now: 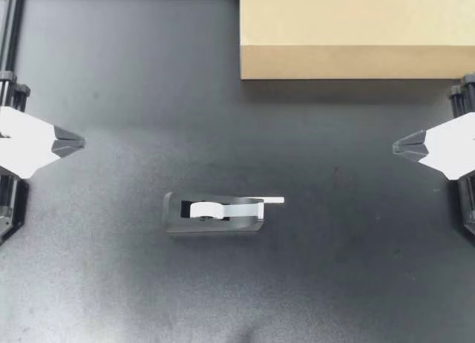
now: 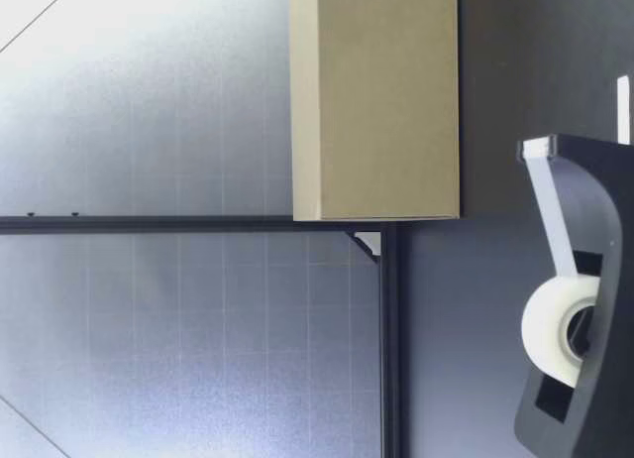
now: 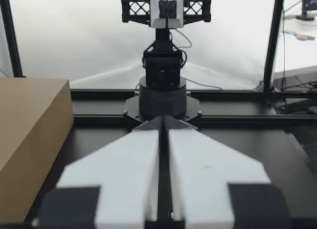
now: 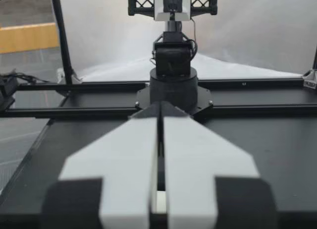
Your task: Cut a small piece of tape from the tape dispenser then place it on the cardboard box's edge.
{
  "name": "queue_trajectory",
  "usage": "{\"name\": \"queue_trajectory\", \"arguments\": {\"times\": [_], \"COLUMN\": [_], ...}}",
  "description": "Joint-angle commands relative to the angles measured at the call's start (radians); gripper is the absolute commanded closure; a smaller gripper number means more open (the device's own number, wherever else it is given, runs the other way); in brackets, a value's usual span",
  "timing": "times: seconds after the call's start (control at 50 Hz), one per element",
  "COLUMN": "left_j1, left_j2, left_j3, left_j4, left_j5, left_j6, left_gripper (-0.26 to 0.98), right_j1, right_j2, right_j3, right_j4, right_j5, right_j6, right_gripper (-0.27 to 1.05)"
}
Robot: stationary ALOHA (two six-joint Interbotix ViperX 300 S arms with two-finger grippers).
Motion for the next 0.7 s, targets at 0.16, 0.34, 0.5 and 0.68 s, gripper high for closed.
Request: {"name": "queue_trajectory", "arguments": {"times": [0.16, 0.34, 0.5, 0.68], "left_j1": [0.009, 0.009, 0.009, 0.009], "left_j2": [0.015, 0.028, 0.043, 0.06], "left_j3": [-0.005, 0.006, 0.02, 0.029], "left_j4": [-0.002, -0.002, -0.002, -0.003], "left_j5": [-0.026, -0.043, -0.074, -0.089], "left_j6": [0.003, 0.005, 0.005, 0.008], "left_gripper": [0.83, 0.83, 0.83, 0.83], "right_j1": [-0.008, -0.049, -0.061, -0.061], "right_j2": [0.069, 0.264, 0.466, 0.706], "right_j3": [-0.063, -0.187, -0.33, -0.514], "right_j4": [0.006, 0.058, 0.075, 0.08], "right_j5": [-0.037, 0.008, 0.147, 0.423], "right_j6": [0.008, 0.011, 0.012, 0.021], "right_gripper": [0.9, 0.9, 0.9, 0.9]}}
